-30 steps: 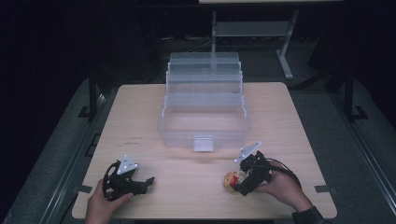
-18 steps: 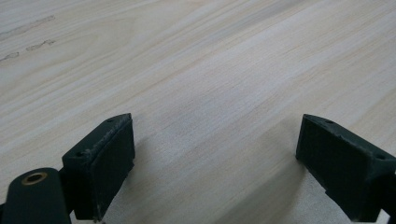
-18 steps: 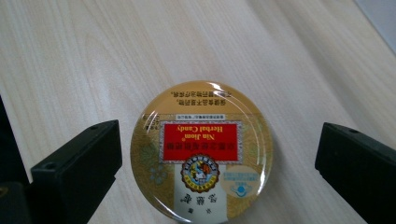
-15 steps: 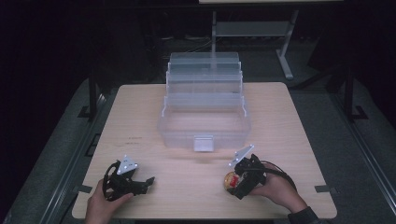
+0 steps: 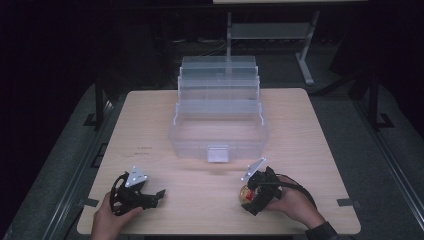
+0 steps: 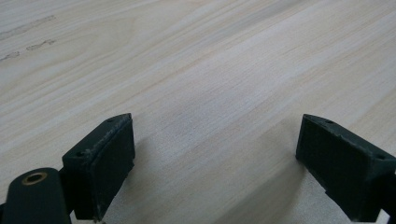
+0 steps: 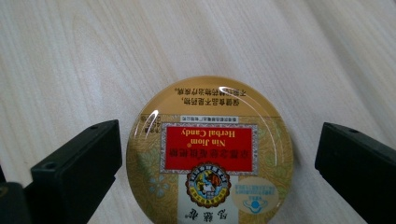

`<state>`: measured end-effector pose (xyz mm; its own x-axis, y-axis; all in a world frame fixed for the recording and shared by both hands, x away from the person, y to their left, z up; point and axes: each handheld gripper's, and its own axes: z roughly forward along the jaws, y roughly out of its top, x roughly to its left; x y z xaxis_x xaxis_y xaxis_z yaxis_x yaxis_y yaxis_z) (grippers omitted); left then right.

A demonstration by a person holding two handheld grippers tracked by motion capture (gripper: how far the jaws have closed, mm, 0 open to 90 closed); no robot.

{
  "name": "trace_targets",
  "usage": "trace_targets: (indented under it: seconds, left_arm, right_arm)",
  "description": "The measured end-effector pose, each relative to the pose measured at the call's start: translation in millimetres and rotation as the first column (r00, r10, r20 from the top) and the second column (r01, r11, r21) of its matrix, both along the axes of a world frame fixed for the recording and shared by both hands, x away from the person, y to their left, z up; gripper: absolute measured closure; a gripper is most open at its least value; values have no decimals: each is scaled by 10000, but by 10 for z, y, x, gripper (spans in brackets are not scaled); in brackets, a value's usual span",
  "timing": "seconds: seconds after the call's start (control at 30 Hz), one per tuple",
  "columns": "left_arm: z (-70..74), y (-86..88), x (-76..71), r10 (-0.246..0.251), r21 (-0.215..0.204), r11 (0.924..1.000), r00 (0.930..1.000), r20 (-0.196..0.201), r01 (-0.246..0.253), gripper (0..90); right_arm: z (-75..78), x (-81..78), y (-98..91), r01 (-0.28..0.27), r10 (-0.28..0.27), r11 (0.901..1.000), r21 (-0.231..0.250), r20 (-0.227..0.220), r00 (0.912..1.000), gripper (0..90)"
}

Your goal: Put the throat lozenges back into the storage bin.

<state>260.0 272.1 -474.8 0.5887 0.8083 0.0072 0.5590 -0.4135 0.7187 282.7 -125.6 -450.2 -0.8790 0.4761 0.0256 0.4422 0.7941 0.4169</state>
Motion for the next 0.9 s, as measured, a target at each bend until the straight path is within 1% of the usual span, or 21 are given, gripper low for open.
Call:
trace_targets:
  seconds: [0.2,0.27,0.3,0.5,0.6,0.63,0.73,0.83,0.9]
  left_arm:
    - [0,0,-1,6,2,10000,10000,-1,-6,108]
    - [0,0,-1,7,2,10000,10000,0,-7,108]
    - [0,0,-2,11,5,10000,10000,0,-11,108]
    - [0,-1,-2,15,2,10000,10000,1,-15,108]
    - [0,-1,-2,16,5,10000,10000,1,-16,108]
    - [0,-1,-2,18,5,10000,10000,3,-18,108]
    - [0,-1,-2,19,5,10000,10000,2,-19,108]
    - [0,0,-2,15,12,10000,10000,1,-15,108]
    - [1,0,-2,14,13,10000,10000,1,-14,107]
  right_arm:
    - [-21,-7,24,-35,34,9998,-177,-64,10000,3]
    - [-31,-7,19,-36,36,10000,-46,-172,9998,42]
    - [-37,-8,19,-29,29,10000,-8,-205,9998,44]
    - [-49,-15,29,-122,119,9999,-86,-258,9996,79]
    - [-42,-18,26,-146,144,9998,-94,-222,9996,102]
    - [-36,-19,20,-136,135,9999,-73,-154,9998,128]
    - [-36,-19,18,-130,129,9999,-107,-115,9999,132]
    - [-31,-25,20,-141,141,9997,-206,-19,9999,160]
    - [-22,-31,18,-158,158,9998,-149,-22,9999,189]
